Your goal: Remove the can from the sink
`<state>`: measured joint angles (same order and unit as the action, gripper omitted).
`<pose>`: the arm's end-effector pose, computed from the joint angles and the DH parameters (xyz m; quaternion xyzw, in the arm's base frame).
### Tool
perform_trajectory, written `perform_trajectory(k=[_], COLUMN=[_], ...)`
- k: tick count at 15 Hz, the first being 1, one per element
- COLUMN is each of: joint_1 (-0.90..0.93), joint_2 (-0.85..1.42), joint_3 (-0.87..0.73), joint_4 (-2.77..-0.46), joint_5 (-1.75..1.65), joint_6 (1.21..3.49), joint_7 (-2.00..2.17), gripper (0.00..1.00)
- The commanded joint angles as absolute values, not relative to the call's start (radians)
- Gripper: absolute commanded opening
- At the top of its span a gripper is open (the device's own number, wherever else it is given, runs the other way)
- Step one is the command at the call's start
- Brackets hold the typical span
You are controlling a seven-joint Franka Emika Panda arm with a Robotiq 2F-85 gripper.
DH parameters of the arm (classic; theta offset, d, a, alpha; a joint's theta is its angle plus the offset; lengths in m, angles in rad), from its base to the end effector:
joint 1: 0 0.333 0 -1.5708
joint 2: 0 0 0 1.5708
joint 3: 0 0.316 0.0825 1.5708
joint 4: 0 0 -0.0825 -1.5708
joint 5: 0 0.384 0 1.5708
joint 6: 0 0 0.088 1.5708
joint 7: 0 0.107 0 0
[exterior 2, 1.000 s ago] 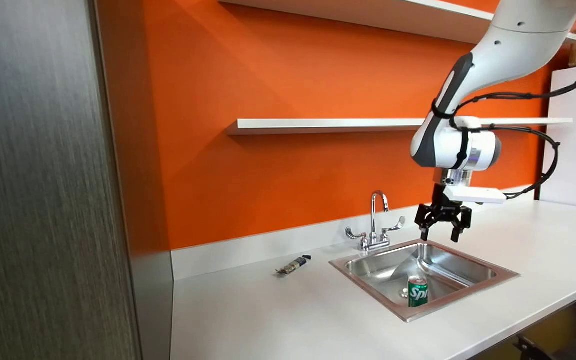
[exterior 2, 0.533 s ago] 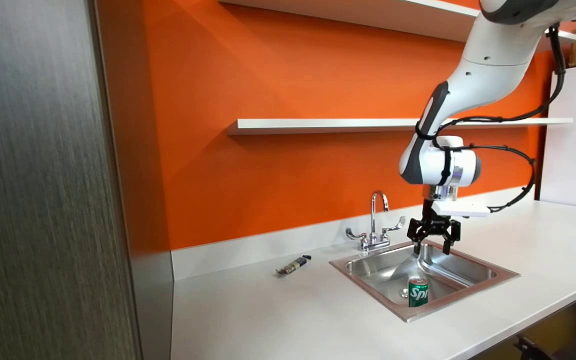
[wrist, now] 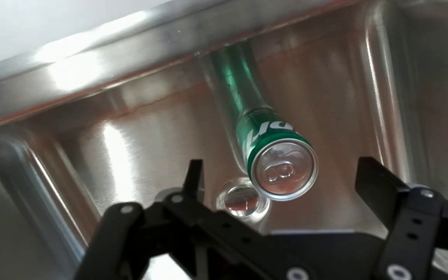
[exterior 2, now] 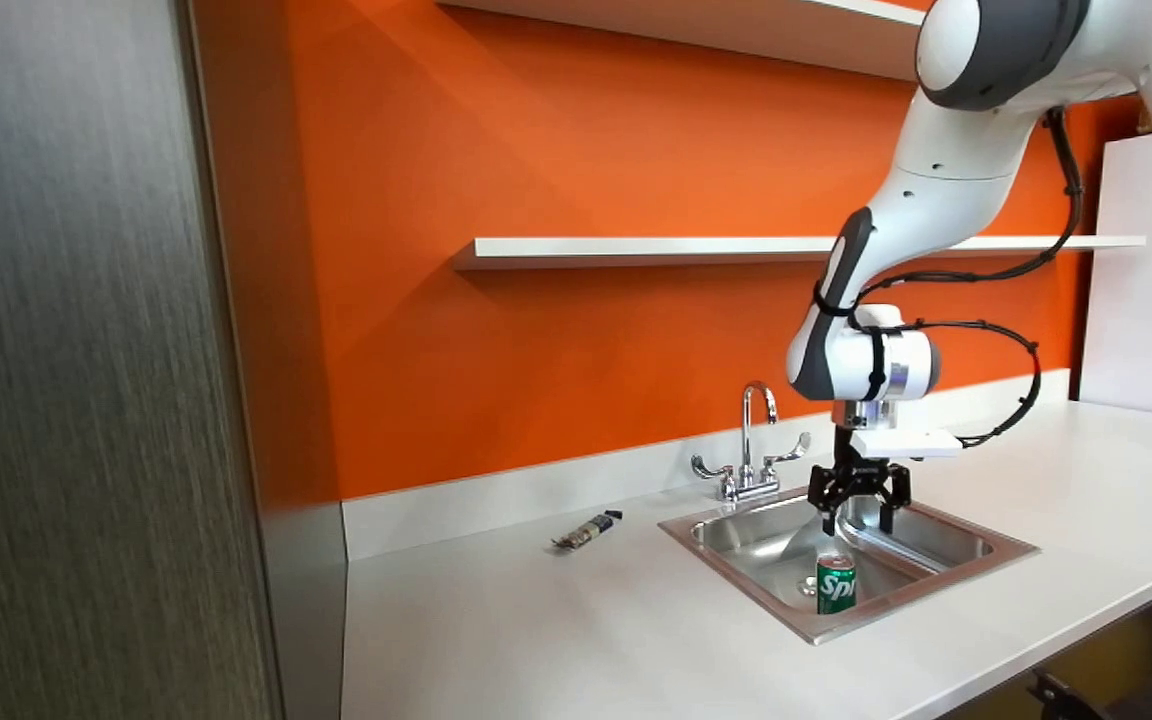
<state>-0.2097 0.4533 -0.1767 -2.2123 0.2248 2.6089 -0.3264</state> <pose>0.5013 -0.2125 0.1696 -0.9924 0.1200 0.0145 0.0225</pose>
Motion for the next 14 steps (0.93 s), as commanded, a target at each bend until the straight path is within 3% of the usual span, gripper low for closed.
perform_trajectory(k=[1, 14], joint_1=[-0.229, -0.213], joint_2=[0.506, 0.612], joint_3=[-0.144, -0.135], joint_4=[-2.156, -2.085], joint_5=[0.167, 0.082], joint_6=[2.610, 2.615], joint_7=[-0.271, -0.208], gripper=[1.00, 1.00])
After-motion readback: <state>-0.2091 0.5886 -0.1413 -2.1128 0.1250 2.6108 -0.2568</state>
